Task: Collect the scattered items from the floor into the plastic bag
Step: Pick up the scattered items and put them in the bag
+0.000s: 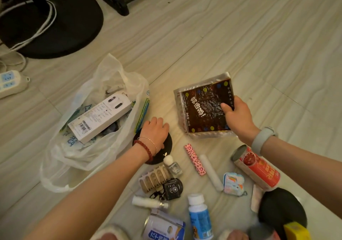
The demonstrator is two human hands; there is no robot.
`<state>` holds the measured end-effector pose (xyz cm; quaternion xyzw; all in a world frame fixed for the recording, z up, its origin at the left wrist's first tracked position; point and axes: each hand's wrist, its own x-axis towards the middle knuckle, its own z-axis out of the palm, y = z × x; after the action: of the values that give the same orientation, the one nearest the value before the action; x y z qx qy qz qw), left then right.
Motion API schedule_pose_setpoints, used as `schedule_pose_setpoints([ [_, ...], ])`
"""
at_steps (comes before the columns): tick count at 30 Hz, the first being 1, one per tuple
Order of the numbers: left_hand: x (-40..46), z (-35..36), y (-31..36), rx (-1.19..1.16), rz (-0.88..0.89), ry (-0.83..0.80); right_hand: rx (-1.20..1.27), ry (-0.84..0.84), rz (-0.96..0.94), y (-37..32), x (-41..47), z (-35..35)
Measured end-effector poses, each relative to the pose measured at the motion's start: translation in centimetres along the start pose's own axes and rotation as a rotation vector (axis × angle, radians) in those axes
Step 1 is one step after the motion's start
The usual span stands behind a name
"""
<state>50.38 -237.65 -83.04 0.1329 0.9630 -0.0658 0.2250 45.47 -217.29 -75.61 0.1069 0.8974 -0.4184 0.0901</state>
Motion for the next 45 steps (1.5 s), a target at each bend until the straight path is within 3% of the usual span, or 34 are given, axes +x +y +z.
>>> schedule_pose_setpoints([
  [4, -0.9, 0.1, 0.3, 0.074, 0.072, 0.007, 0.004, -0.008, -0.016, -0.2, -0.3, -0.2],
  [7, -3.0, -0.9, 0.0, -0.117, 0.067, 0.100, 0.036, 0.014, -0.070, -0.8, -0.5, -0.4],
  [11, -7.2, -3.5, -2.4, -0.655, -0.188, 0.391, 0.210, 0.079, -0.133, -3.3, -0.8, -0.2],
  [15, -11.7, -4.1, -6.8, -0.965, -0.473, 0.600, 0.448, 0.067, -0.166, -7.1, -1.1, 1.9],
  [17, -13.8, -3.4, -9.4, -1.052, -0.676, 0.693, 0.519, 0.000, -0.172, -9.3, -1.5, 3.5],
  [20, -16.0, -2.0, -12.2, -1.089, -0.929, 0.847, 0.413, -0.210, -0.151, -12.0, -3.0, 7.0],
  [24, -17.6, -0.5, -13.5, -1.112, -1.066, 0.990, 0.224, -0.367, -0.055, -13.3, -5.3, 12.4],
  [27, -18.3, 0.4, -14.1, -1.160, -1.069, 1.044, 0.316, -0.392, 0.050, -14.2, -6.0, 16.1],
  [30, -18.2, 0.5, -14.2, -1.197, -1.020, 1.059, 0.288, -0.470, -0.091, -14.5, -6.0, 19.4],
  [32, -17.6, 0.4, -14.2, -1.189, -1.008, 1.069, 0.009, -0.527, -0.276, -14.0, -6.1, 19.9],
  [35, -16.3, 0.0, -14.3, -1.176, -0.940, 1.097, -0.243, -0.375, -0.400, -12.5, -5.2, 18.9],
  [38, -14.4, -0.8, -14.6, -1.228, -0.829, 1.076, -0.257, -0.264, -0.274, -10.9, -3.4, 18.0],
  [42, -11.1, -1.9, -14.4, -1.370, -0.687, 0.965, -0.156, -0.324, -0.043, -10.1, -1.9, 18.6],
  [45, -9.3, -1.3, -13.7, -1.388, -0.673, 0.836, -0.089, -0.279, -0.065, -9.9, -1.7, 18.6],
])
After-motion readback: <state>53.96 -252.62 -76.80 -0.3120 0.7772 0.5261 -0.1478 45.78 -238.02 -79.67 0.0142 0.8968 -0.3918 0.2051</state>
